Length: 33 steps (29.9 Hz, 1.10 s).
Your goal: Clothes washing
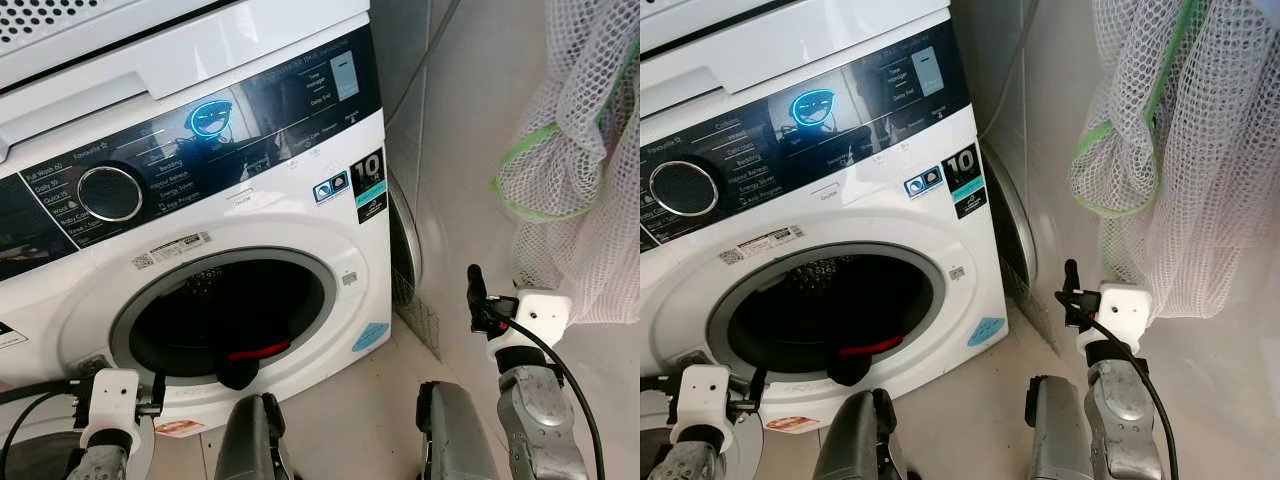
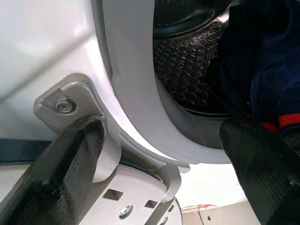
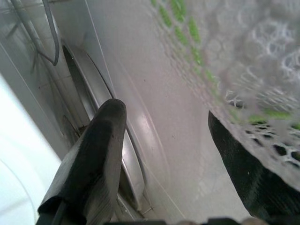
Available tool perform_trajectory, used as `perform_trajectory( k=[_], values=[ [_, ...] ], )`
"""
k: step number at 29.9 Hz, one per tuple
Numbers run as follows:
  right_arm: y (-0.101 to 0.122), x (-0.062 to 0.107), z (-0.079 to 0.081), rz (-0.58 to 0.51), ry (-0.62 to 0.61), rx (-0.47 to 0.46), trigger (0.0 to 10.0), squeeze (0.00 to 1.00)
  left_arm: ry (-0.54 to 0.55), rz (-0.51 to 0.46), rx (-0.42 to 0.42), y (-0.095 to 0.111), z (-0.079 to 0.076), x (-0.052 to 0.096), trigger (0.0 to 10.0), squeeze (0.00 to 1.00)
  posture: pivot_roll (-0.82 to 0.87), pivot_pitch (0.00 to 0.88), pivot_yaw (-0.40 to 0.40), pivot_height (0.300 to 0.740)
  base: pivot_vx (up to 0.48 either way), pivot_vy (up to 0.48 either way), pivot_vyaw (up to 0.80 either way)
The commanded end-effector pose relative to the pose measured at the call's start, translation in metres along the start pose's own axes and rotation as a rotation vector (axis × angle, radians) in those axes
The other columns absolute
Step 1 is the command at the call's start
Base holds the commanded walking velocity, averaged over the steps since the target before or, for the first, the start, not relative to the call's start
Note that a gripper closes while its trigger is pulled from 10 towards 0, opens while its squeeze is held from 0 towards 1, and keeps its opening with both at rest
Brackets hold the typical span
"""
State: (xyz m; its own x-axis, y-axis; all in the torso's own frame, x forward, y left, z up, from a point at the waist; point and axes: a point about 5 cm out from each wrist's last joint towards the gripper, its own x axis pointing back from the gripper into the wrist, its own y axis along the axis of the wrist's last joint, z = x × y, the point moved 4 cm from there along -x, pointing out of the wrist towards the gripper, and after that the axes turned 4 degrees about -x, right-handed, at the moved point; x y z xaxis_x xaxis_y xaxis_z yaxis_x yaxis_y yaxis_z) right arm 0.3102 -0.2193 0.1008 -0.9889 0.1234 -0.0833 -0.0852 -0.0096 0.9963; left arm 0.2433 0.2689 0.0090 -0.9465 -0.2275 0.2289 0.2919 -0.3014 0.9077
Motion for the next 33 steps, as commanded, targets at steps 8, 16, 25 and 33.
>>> perform_trajectory(
  k=[8,16,25,33],
  values=[
    [0.006,-0.007,0.007,-0.022,0.02,-0.002,10.0,0.0,-0.051,0.129,0.003,-0.034,-0.011,0.011,10.0,0.0,0.07,0.167,0.131,0.54,0.0,0.0,0.0],
    [0.01,-0.006,0.009,-0.045,0.037,-0.011,10.0,0.0,-0.055,0.126,-0.001,-0.036,-0.012,0.011,10.0,0.0,0.06,0.157,0.132,0.54,0.0,0.0,0.0],
    [0.012,-0.007,0.011,-0.056,0.045,-0.007,10.0,0.0,-0.045,0.132,0.001,-0.04,-0.012,0.014,10.0,0.0,0.07,0.16,0.125,0.584,0.0,0.0,0.0],
    [0.012,-0.007,0.01,-0.054,0.045,-0.005,10.0,0.0,-0.038,0.134,0.0,-0.042,-0.011,0.016,10.0,0.0,0.07,0.166,0.124,0.624,0.0,0.0,0.0]
  ],
)
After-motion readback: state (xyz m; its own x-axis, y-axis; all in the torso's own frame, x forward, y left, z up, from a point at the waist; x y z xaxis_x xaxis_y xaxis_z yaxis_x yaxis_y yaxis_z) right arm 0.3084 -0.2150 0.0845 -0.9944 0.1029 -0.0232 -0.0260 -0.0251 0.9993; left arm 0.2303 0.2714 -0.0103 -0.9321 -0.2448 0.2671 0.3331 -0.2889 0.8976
